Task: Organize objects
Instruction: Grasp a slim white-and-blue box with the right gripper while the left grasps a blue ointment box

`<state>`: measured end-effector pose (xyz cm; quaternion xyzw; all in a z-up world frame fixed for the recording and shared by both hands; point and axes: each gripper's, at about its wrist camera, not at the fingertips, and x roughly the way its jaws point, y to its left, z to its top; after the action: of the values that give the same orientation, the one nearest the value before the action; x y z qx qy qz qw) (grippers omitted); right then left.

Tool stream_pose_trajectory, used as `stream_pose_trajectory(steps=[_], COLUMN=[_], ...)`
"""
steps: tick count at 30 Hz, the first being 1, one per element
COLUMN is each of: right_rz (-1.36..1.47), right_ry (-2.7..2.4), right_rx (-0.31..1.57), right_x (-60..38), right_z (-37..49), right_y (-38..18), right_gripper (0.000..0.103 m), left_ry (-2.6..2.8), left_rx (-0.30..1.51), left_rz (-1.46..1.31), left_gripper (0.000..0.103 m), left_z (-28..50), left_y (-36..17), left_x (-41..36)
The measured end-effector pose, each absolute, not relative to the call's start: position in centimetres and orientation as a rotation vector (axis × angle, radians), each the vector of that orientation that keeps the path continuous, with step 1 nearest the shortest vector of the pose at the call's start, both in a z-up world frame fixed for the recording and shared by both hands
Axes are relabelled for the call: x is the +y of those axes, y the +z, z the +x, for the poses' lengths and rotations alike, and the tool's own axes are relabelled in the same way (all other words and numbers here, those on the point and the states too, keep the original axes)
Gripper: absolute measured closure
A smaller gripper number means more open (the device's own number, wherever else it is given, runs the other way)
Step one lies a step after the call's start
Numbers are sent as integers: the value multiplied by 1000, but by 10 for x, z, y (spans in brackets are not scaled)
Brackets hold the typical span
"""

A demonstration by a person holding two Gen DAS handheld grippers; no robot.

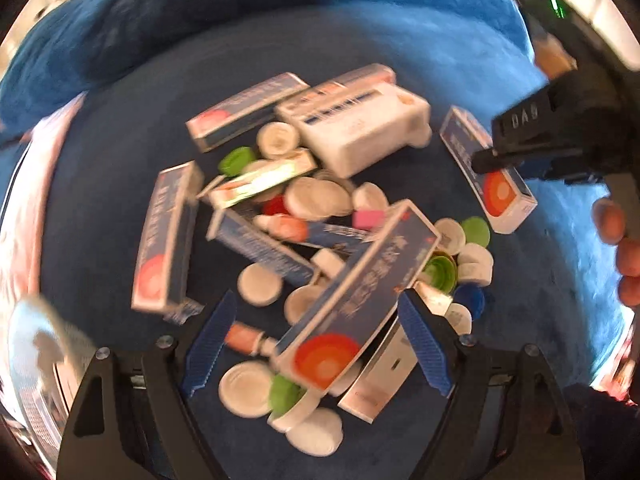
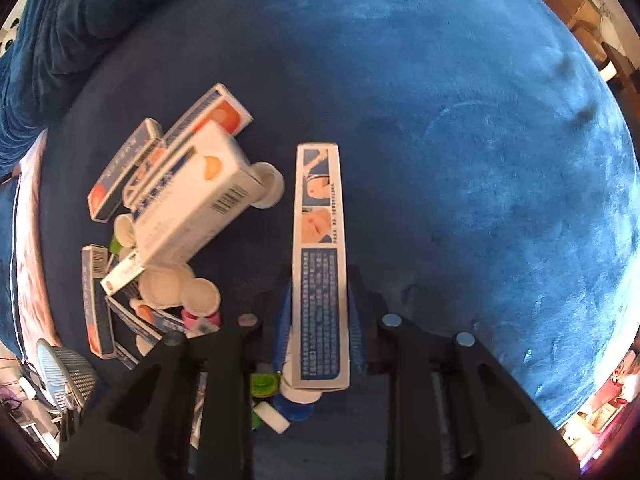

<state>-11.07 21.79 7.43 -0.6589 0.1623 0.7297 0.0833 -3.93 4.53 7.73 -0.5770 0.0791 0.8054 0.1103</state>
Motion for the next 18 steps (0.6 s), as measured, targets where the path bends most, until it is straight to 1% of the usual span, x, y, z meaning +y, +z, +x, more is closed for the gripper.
stream_pose_trajectory(steps=[3,8,9,10,11,12,13,14,18], right_rz=[-1973,-1978,-1979,-1977,-1976,-1977,-1978,-1977,-1992], right_ry=[2181,2195,2192,2190,2190,2190,2191,2192,2179], right_rx=[469,441,439,438,440,442,442,439,508], right_x=[219,219,220,221,223,224,224,226,223], right_z=[-114,-118,-118,-118,-118,-118,-119,-119,-118], right_y=[73,71,70,70,70,70,70,69,67], right_gripper=[78,78,78,78,78,78,78,78,78], left_ry=[2330,2266,2282,2288,2291,2288,2283,2264,2247], left_rx=[361,353,350,333,296,269,247,221,104], left_rz=[-1747,-1748,-1752,-1753,-1750,-1749,-1748,-1750,-1731], left_gripper=[18,19,20,25,44,49,52,58,60], left_z=[-46,-42,-44,-45,-48,-49,-50,-50,-46], left_y=[63,58,58,57,57,56,55,53,58], left_x=[59,65,64,63,61,60,59,59,56])
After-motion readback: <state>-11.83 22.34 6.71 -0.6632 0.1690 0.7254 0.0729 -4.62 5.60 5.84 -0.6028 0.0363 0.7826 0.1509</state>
